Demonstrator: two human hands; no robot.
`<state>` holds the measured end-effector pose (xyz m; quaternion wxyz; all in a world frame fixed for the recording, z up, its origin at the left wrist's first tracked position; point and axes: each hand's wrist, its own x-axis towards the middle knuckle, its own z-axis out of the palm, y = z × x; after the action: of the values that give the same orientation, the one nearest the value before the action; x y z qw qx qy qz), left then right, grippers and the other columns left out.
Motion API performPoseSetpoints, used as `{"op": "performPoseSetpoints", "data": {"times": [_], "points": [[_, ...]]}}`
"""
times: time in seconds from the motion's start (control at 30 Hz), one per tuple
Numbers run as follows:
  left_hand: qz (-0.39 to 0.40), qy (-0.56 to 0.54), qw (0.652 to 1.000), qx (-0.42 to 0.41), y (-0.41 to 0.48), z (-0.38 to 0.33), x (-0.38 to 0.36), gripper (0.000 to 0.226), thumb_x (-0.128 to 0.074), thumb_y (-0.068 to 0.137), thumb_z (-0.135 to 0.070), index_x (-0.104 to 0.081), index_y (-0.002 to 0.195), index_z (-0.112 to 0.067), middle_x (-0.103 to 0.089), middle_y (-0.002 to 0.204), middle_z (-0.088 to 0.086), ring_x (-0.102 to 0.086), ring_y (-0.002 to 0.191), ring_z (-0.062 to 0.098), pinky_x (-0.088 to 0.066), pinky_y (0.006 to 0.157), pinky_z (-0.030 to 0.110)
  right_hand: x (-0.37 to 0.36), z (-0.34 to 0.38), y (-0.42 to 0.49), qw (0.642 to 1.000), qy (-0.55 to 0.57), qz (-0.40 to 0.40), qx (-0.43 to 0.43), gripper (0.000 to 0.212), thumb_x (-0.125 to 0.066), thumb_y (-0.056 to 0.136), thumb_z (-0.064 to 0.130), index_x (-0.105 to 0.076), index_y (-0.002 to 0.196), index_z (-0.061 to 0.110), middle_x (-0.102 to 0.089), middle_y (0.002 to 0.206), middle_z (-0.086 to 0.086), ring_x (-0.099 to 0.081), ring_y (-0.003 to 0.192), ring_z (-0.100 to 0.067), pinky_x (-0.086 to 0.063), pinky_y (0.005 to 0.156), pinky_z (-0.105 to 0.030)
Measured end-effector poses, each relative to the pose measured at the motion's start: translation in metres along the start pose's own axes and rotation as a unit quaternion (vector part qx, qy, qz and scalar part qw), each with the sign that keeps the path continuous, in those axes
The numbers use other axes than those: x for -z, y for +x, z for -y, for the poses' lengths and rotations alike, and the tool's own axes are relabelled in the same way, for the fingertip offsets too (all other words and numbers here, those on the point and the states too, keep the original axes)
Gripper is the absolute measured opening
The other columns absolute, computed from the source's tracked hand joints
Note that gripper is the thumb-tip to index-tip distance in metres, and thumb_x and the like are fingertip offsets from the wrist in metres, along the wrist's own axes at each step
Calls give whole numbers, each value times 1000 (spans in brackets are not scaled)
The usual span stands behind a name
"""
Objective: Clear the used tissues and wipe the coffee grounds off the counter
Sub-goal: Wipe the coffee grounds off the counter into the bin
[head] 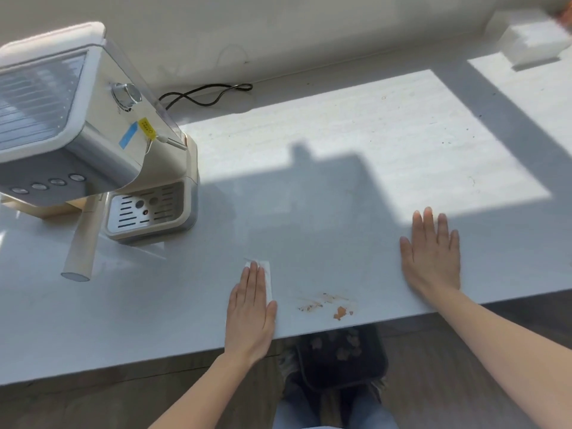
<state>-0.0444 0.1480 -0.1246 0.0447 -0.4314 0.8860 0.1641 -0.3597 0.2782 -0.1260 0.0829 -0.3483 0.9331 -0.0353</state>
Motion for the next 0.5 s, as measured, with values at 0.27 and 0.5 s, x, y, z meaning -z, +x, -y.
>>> {"op": "performPoseSetpoints", "data": {"times": [0.27, 0.5], "points": [[17, -9, 998, -63, 4, -61, -13, 59, -4, 94, -43, 30, 139, -26, 32, 151, -10, 30, 138, 4, 26, 109, 20, 1, -5, 0, 999, -8, 31, 28, 67, -5, 93, 51, 7, 150, 18, 9, 160, -1, 14, 146, -23, 3, 119, -47], [42, -28, 994, -96, 7, -99, -22, 60, 0, 92, -48, 29, 140, -26, 33, 151, -9, 30, 139, 5, 23, 111, 23, 0, -6, 0, 999, -11, 32, 36, 71, 0, 91, 56, 8, 150, 17, 10, 160, -1, 15, 146, -24, 5, 118, -47]]}}
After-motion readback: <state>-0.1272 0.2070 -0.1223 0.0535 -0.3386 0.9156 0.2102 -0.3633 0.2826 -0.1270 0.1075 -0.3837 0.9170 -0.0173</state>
